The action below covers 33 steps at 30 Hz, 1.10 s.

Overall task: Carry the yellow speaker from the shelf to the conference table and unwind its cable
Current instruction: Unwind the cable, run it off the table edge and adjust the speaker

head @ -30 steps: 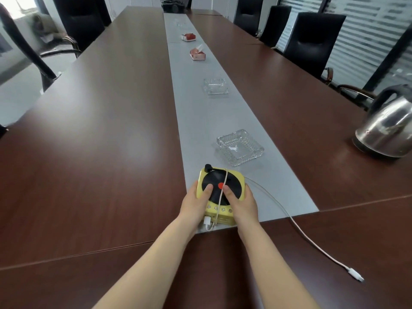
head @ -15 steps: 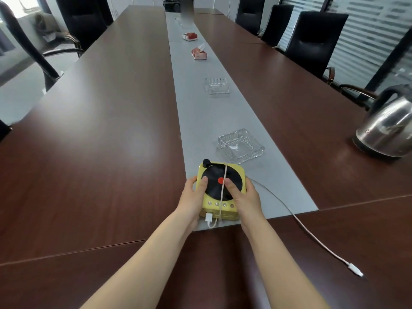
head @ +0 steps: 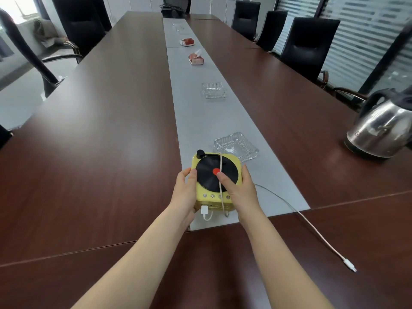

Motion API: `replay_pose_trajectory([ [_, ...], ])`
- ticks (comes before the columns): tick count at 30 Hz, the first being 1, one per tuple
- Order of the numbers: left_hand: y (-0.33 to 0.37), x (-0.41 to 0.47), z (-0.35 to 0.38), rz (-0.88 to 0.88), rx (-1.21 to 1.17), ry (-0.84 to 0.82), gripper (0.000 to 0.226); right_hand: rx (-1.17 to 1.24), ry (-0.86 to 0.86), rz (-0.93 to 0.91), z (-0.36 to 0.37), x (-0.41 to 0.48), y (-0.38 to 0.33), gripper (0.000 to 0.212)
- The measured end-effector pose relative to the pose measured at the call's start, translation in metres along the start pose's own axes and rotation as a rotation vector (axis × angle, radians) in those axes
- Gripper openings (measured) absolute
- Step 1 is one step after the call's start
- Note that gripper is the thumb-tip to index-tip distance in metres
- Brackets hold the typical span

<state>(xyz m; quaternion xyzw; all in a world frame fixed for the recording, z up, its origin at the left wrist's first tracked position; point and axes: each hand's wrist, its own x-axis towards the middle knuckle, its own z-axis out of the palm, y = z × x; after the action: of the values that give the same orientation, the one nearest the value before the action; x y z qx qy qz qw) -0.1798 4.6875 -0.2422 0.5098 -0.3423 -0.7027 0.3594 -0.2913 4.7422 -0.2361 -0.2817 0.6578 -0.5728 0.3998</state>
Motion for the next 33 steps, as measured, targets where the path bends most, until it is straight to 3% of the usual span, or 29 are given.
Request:
replay_pose_trajectory([
  [2,-0.001,-0.002,0.001,0.001,-0.016,0.007,0.026,-0.097,0.044,-0.056,0.001,-0.003,0.0,0.085],
  [6,-0.003,-0.004,0.001,0.019,-0.026,0.018,0.026,-0.196,0.085,-0.164,0.004,-0.008,-0.004,0.034],
  [9,-0.003,-0.003,0.002,0.02,-0.035,0.02,0.022,-0.234,0.086,-0.179,0.004,-0.008,-0.004,0.012],
  [20,-0.01,0.0,-0.004,0.022,-0.039,0.036,0.035,-0.054,0.177,-0.057,-0.001,0.001,0.0,0.016],
  [24,-0.014,0.002,-0.009,0.012,-0.058,0.039,0.035,0.012,0.21,-0.012,-0.01,0.009,0.001,0.006],
  [33,-0.028,0.016,-0.024,-0.028,-0.108,0.122,0.03,0.066,0.28,0.099,-0.039,0.028,0.013,0.019],
])
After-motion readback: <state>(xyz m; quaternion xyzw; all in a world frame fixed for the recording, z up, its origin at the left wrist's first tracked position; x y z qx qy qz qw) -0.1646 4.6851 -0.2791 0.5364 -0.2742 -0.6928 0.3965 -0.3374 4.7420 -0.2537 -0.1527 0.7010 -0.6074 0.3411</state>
